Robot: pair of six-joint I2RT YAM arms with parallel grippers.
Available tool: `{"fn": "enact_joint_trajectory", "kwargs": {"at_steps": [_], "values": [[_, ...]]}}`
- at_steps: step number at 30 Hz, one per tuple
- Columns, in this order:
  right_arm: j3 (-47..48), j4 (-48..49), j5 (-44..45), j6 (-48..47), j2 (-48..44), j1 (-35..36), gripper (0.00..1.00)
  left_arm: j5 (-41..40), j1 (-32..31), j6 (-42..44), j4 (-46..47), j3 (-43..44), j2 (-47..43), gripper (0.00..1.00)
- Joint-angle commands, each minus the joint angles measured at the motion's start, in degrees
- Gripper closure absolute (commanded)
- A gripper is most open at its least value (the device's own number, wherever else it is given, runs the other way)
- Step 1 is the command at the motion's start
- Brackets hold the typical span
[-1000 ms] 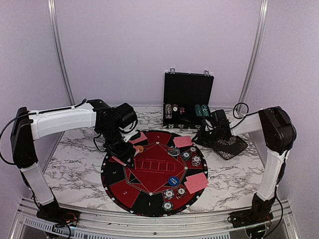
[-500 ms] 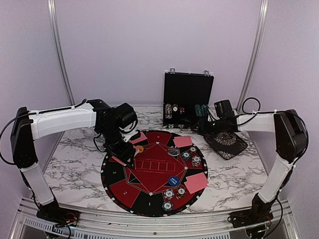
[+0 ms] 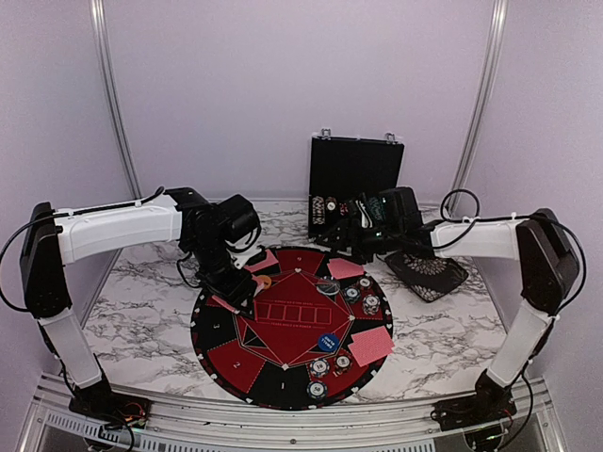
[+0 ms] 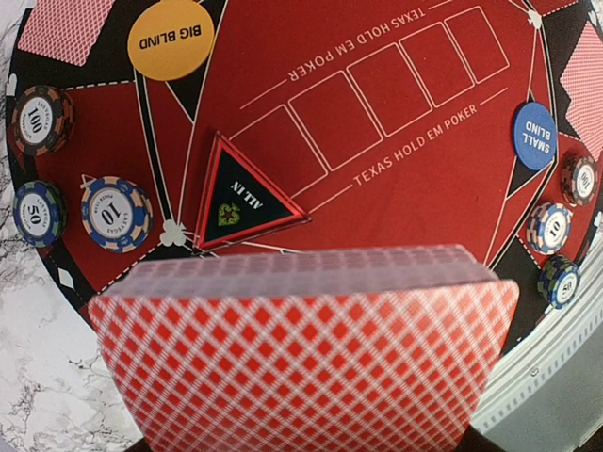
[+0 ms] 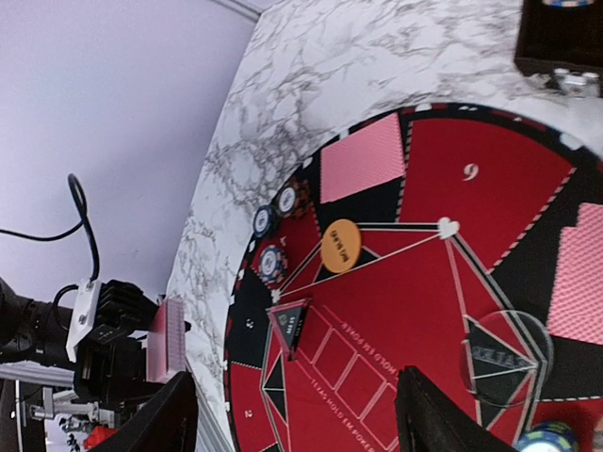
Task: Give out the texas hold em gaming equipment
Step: Adjust the poker card at the face-down deck piles.
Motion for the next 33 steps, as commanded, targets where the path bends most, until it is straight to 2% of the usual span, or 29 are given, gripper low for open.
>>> {"fn": "enact_joint_trajectory", "kwargs": {"at_steps": [1, 8, 16, 33], "values": [[1.25, 7.97, -5.03, 6.04, 3.20, 4.37, 0.31, 0.35, -0.39, -0.04, -0.91, 2.21, 0.15, 0.50], [3.37, 15.10, -8.99, 11.89, 8.79, 10.01, 0.34, 0.10, -0.68, -0.15, -1.09, 2.50, 0.11, 0.50], [3.90, 24.82, -12.52, 18.98, 12.77, 12.80, 0.35, -0.01, -0.78, -0.12, -1.25, 2.67, 0.15, 0.50], [6.50, 30.08, -14.81, 23.67, 17.00, 15.54, 0.35, -0.02, -0.89, 0.11, -1.35, 2.76, 0.33, 0.50]]}}
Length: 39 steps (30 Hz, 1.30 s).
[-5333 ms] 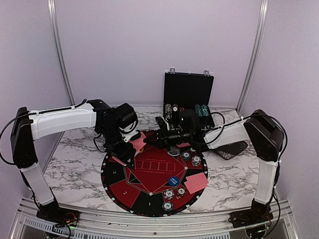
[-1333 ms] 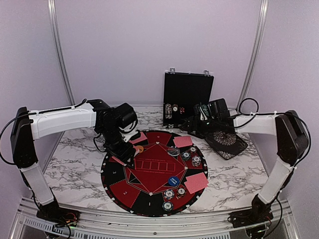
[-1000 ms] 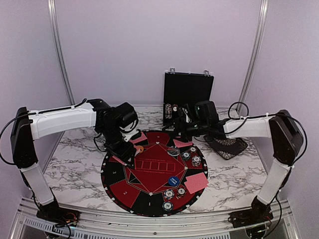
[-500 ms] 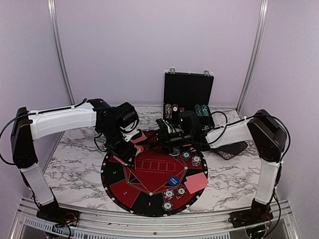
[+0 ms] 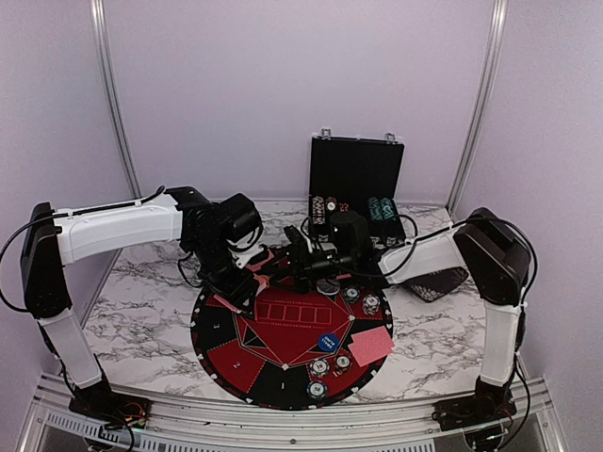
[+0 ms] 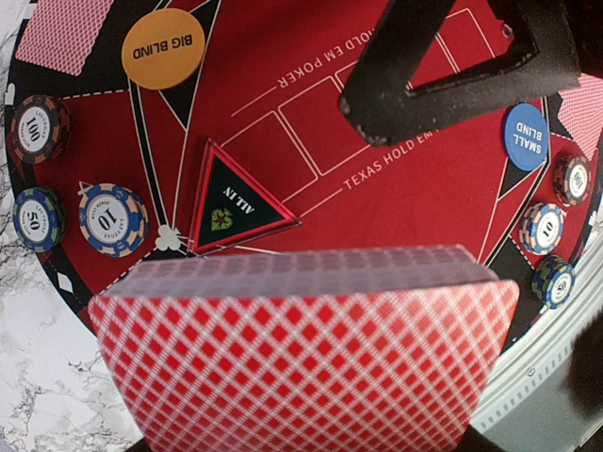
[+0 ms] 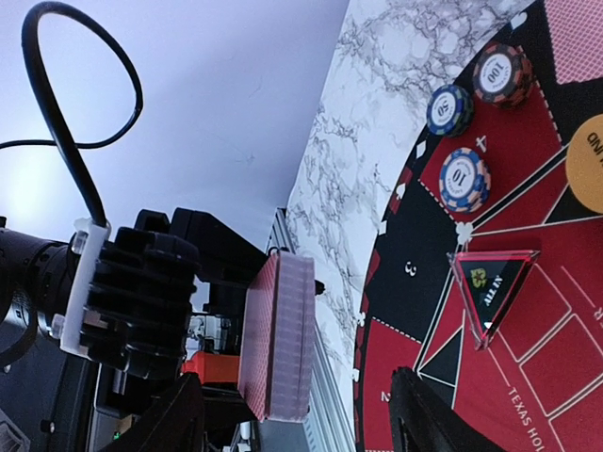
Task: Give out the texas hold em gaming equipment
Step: Adjust the poker card at the face-down deck piles.
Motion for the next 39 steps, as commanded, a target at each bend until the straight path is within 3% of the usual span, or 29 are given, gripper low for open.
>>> {"fn": "enact_joint_trajectory", "kwargs": {"at_steps": [1, 19, 39], "values": [[2.90, 3.22, -1.30, 1.67, 1.50, 1.53, 0.35, -0.03, -0.23, 0.17, -1.23, 1.97, 0.29, 0.50], [7.31, 3.83, -1.83, 3.31, 6.33, 4.39, 0.41, 0.02, -0.28, 0.40, -1.28, 2.03, 0.04, 0.50], [5.81, -4.70, 3.64, -2.97, 5.06, 3.04, 0.58, -0.48, -0.28, 0.40, -1.23, 1.54, -0.41, 0.50]]}}
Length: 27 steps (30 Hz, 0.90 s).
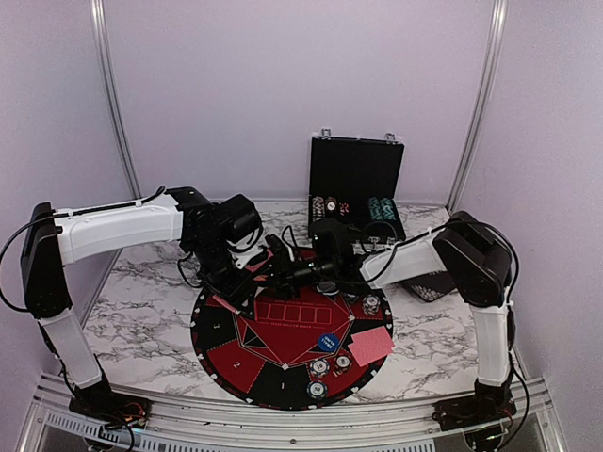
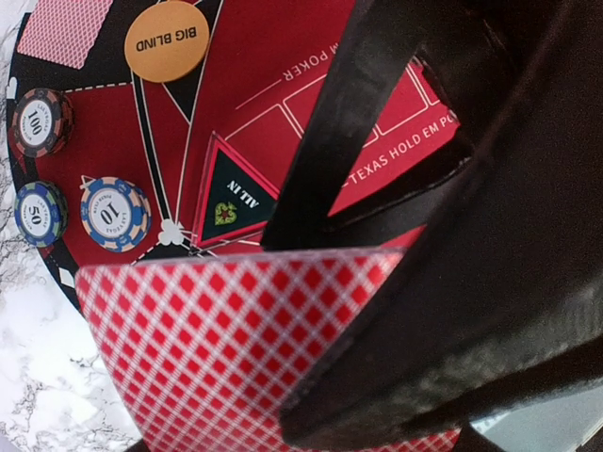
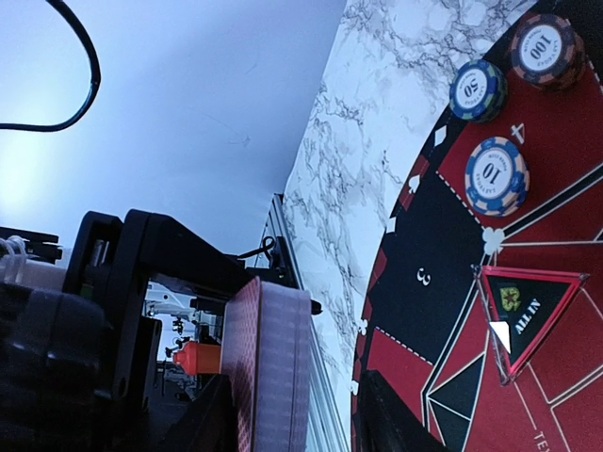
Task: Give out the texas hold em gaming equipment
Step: Adjust the poker card at the face-down deck piles.
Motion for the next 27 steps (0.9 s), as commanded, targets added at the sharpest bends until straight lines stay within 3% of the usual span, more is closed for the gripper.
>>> {"fn": "enact_joint_trajectory", "kwargs": {"at_steps": [1, 27], "values": [[-0.13, -4.53, 2.70, -2.49, -1.26, -0.68, 0.58, -0.02, -0.21, 0.33, -0.75, 1.54, -0.44, 0.50], [-2.18, -5.21, 3.42, -3.13, -6.48, -2.19, 0.64, -0.08, -0.23, 0.50, -0.76, 1.22, -0.01, 0.50]]}}
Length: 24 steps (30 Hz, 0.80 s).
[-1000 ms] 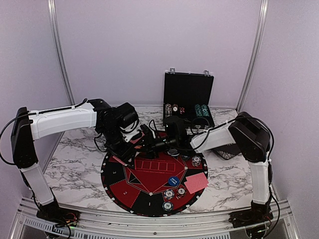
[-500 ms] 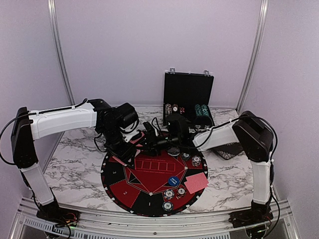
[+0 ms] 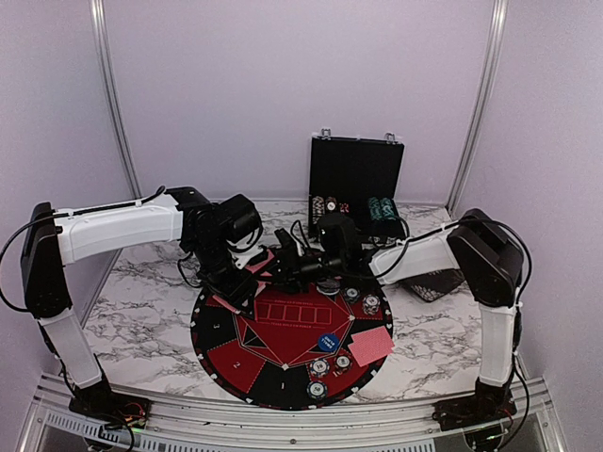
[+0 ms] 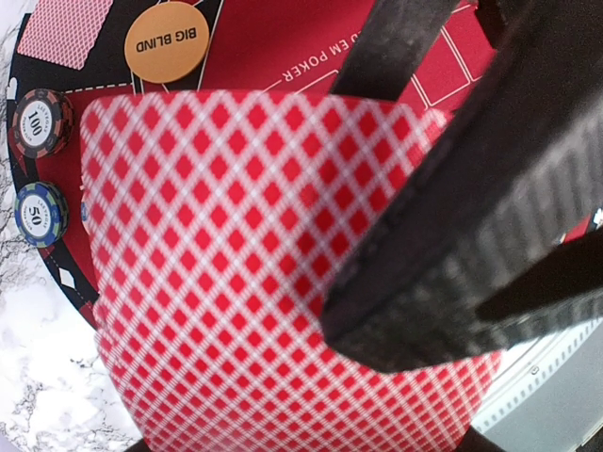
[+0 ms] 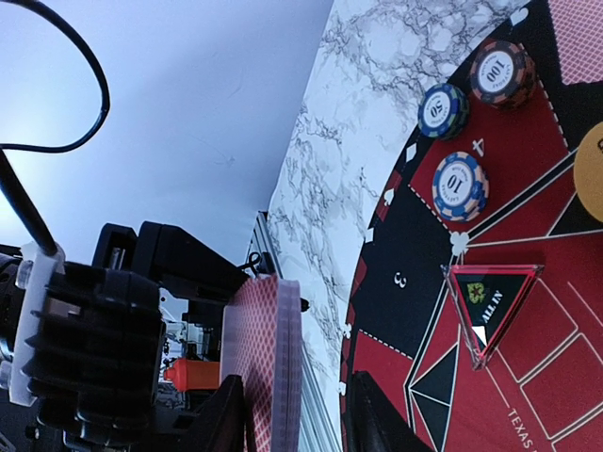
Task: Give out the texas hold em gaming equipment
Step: Adjust the poker card at the face-down deck piles.
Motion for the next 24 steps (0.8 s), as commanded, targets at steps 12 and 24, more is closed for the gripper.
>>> {"fn": "enact_joint_trajectory", "kwargs": {"at_steps": [12, 24], "values": [[-0.90, -1.75, 0.93, -1.41, -4.35, -1.24, 0.69, 0.03, -0.24, 0.41, -0.73, 1.18, 0.21, 0.50], [-1.94, -1.87, 1.11, -1.38, -6.31, -1.46, 0.75, -0.01, -0.23, 0.44, -0.68, 1.36, 0.16, 0.50]]}}
